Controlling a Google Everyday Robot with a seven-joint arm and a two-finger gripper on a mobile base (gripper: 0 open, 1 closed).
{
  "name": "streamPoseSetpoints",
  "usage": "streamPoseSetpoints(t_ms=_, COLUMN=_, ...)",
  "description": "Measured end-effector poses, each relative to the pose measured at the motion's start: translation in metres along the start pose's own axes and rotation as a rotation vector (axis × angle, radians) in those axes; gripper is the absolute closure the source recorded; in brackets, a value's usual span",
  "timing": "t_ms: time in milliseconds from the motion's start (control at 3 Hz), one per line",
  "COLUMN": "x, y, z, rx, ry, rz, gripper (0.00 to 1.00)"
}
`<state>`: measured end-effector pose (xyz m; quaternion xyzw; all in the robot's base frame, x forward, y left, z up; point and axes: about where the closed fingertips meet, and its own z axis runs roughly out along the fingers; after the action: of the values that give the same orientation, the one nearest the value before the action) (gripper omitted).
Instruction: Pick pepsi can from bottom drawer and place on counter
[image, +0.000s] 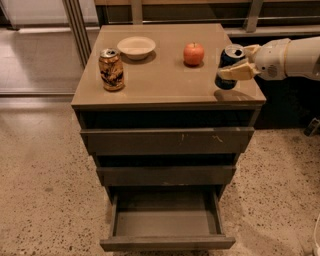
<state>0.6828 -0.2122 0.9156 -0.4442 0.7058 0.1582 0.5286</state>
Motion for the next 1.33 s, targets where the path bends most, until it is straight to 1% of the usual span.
streamPoseSetpoints(t_ms=333, x=0.004, y=-0.012, z=0.015, rx=-0.018, ry=-0.017, rz=0.043, gripper=1.0)
streamPoseSetpoints(t_ms=667, x=0.004, y=-0.013, z=0.028, rx=-0.051, ry=-0.002, rz=0.089, gripper=1.0)
streamPoseSetpoints(t_ms=1000, x=0.011, y=-0.01, z=0.035, rx=-0.075, ry=0.029, rz=0.141, gripper=1.0)
streamPoseSetpoints(t_ms=1333, x=0.02, y=-0.005, z=0.039, rx=-0.096, ry=0.049, rz=0.179, gripper=1.0)
